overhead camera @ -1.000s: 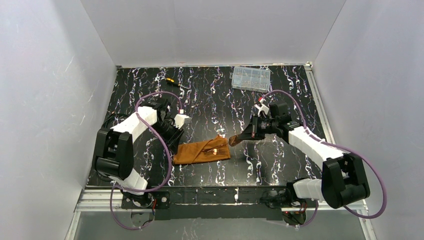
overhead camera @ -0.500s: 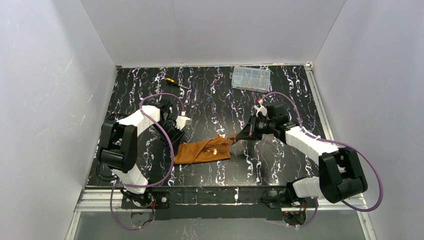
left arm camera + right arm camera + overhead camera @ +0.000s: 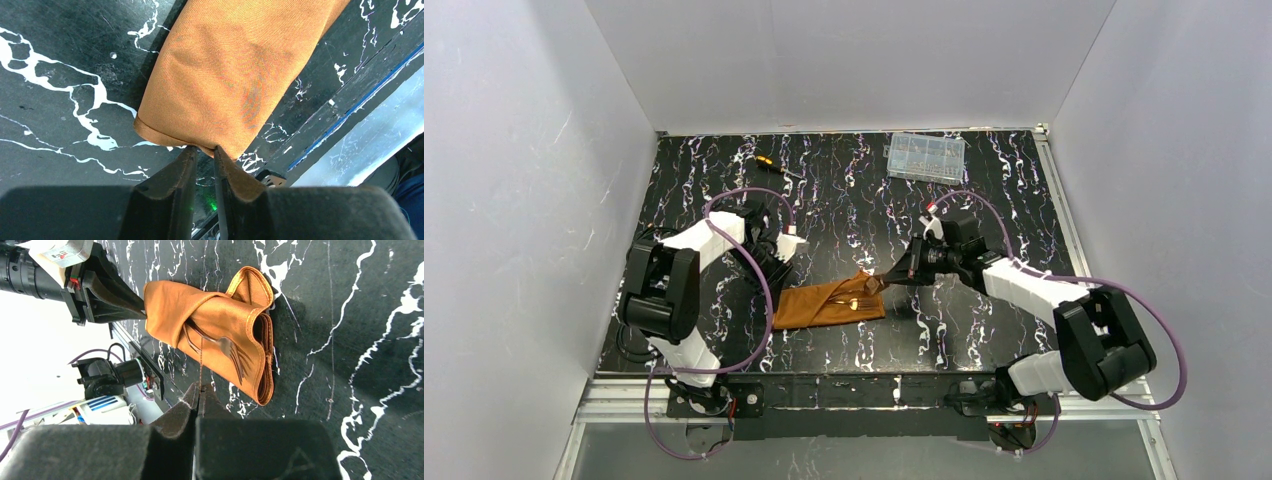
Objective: Fold the napkin into a case and place the utensils inside
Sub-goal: Insert the spoon into the folded napkin.
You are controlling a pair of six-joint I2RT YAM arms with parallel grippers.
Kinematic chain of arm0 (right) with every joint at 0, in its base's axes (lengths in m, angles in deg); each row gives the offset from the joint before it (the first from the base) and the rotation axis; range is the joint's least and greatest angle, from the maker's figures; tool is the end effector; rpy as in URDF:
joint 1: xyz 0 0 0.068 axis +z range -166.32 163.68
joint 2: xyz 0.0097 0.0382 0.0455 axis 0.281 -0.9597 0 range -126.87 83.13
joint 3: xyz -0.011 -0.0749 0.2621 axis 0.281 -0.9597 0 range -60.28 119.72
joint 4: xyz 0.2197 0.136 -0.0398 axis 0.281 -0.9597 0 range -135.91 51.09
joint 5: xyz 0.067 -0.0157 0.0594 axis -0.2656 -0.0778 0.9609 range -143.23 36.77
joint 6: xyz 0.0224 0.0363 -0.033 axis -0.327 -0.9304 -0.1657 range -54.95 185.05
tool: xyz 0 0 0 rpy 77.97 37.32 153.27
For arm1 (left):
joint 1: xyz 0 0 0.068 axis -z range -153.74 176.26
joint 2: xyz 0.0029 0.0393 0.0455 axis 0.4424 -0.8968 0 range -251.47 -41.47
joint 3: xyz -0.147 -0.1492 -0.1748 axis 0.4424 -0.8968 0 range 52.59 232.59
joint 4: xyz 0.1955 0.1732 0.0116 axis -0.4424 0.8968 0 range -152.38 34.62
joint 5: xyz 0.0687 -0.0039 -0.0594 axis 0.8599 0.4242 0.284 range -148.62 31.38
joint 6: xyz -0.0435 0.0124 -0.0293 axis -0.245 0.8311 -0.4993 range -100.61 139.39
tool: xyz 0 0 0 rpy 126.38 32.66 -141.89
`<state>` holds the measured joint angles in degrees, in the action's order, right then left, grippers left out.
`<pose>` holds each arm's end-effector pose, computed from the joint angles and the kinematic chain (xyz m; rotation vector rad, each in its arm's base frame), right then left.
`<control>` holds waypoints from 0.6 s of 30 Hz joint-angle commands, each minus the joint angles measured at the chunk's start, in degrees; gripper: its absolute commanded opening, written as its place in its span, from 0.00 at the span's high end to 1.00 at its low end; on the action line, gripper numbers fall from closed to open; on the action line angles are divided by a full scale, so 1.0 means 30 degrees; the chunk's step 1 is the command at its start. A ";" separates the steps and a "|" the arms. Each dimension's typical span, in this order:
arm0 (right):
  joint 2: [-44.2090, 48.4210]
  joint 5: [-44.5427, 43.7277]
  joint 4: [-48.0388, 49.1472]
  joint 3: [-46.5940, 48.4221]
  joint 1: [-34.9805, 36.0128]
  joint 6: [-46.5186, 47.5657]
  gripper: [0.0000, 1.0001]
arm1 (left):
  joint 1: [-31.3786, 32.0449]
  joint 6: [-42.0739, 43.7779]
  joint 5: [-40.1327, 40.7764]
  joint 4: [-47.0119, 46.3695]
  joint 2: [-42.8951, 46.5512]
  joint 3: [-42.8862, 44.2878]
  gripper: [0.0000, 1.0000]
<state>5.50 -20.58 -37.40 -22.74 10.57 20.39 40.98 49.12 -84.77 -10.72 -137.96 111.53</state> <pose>0.2329 0.1397 0.1947 0.0369 2.4541 1.2617 0.2690 -0.0868 0.1682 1.1360 2.7674 -0.6862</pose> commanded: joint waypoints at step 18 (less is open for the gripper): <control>-0.3219 -0.0708 0.5984 -0.0475 0.3116 -0.2761 0.99 | -0.0235 0.0969 -0.0541 0.0724 -0.0496 -0.0001 0.87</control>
<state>-2.69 -23.03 -25.35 -23.70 19.05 14.09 40.61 51.33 -85.03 -9.87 -139.73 111.36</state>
